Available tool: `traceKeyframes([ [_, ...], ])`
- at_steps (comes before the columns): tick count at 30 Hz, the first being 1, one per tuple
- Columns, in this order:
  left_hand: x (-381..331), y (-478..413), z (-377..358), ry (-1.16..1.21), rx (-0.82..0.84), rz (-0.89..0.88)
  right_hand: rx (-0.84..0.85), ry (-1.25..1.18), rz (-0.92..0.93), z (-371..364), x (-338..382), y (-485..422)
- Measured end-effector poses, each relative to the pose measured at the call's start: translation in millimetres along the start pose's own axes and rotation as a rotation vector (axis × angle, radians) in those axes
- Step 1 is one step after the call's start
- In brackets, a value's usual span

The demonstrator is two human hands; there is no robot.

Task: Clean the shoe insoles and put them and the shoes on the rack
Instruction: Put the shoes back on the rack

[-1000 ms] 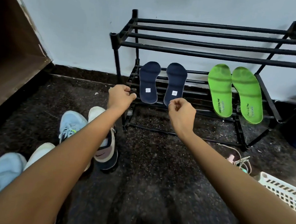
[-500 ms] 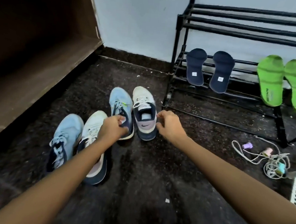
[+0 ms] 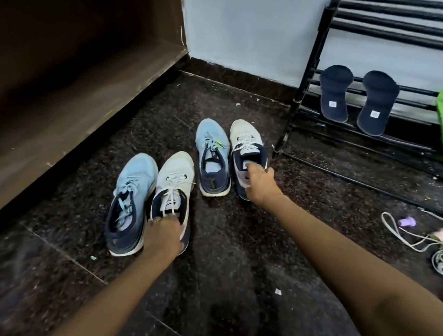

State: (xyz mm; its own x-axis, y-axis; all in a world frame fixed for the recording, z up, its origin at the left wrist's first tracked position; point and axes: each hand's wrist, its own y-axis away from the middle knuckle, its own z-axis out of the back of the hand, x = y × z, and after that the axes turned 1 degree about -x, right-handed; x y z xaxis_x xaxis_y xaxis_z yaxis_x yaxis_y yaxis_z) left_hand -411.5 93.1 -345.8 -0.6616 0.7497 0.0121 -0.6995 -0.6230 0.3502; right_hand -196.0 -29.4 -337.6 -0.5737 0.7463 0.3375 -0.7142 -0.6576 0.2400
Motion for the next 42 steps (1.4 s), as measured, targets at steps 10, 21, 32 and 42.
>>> traceKeyframes([
  [10, -3.9, -6.6, 15.6, -0.044, -0.129, -0.133, -0.178, 0.359, 0.092, 3.8, 15.4, -8.3],
  [21, -33.7, 14.5, 181.0, 0.015, -0.386, -0.219, -0.491, 0.169, 0.29, 132.5, 61.0, 43.3],
  [32, -101.7, 20.8, 371.3, 0.033, -0.715, -0.503, -0.802, 0.229, 0.364, 315.2, 85.2, 82.9],
  [42, -226.3, -3.0, 446.0, 0.118, -0.744, -0.693, -0.941, 0.203, 0.118, 413.7, -3.5, 78.1],
])
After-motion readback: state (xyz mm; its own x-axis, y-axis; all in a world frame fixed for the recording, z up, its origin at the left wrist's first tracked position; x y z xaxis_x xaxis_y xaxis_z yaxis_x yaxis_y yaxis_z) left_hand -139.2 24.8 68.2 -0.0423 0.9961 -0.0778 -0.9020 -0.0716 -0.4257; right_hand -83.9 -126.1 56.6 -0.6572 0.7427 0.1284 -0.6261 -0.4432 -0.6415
